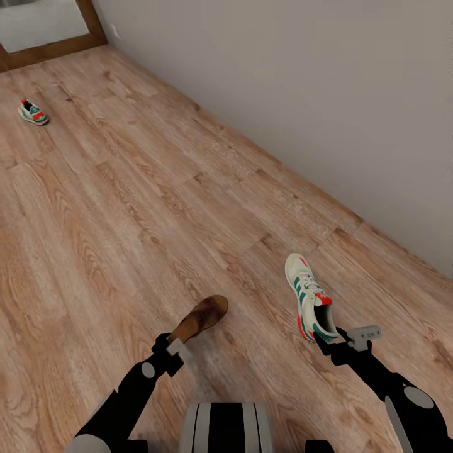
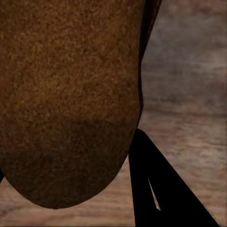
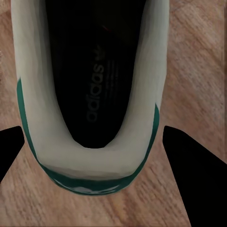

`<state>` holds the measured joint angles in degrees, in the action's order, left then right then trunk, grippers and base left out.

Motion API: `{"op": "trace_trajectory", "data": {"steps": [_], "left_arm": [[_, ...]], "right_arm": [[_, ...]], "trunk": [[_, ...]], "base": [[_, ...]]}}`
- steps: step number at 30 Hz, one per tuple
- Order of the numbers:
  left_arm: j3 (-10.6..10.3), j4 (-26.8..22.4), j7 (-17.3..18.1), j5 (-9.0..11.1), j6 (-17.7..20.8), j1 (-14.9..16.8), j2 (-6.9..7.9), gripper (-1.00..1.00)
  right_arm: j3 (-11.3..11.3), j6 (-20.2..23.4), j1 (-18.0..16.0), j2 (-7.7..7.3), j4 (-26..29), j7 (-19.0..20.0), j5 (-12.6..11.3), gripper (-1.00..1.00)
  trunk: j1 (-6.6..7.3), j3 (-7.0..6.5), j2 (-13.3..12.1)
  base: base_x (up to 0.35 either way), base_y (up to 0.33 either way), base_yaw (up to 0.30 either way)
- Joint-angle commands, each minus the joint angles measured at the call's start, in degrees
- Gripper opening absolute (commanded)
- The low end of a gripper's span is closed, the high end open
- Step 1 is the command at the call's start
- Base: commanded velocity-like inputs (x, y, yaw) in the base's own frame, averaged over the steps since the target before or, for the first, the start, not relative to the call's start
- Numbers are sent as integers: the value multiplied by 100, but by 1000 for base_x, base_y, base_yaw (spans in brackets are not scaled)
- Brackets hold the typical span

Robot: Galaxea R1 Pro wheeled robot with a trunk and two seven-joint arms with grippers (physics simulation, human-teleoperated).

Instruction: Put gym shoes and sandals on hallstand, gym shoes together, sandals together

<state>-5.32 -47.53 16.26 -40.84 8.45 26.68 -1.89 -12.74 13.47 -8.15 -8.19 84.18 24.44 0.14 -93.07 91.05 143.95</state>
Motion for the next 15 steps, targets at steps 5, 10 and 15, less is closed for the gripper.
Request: {"op": "trace_trajectory", "data": {"steps": [5,10,15], "left_arm": [[355,-133,56,65,223,-4,-8,-100],[735,-139,82,129,234,-39,-7,-100],[827,-43,94,346,180,-85,-4,-100]], "right_arm": [[-9,33,5,-3,2,35,11,-100],[-9,32,7,-5,2,35,12,-100],[-9,32,7,-1,7,35,5,-100]], "trunk": [[13,-108,-6],[26,-219,-12],[39,-330,-19]], "base": [[0,0,0],[0,0,0],[0,0,0]]}}
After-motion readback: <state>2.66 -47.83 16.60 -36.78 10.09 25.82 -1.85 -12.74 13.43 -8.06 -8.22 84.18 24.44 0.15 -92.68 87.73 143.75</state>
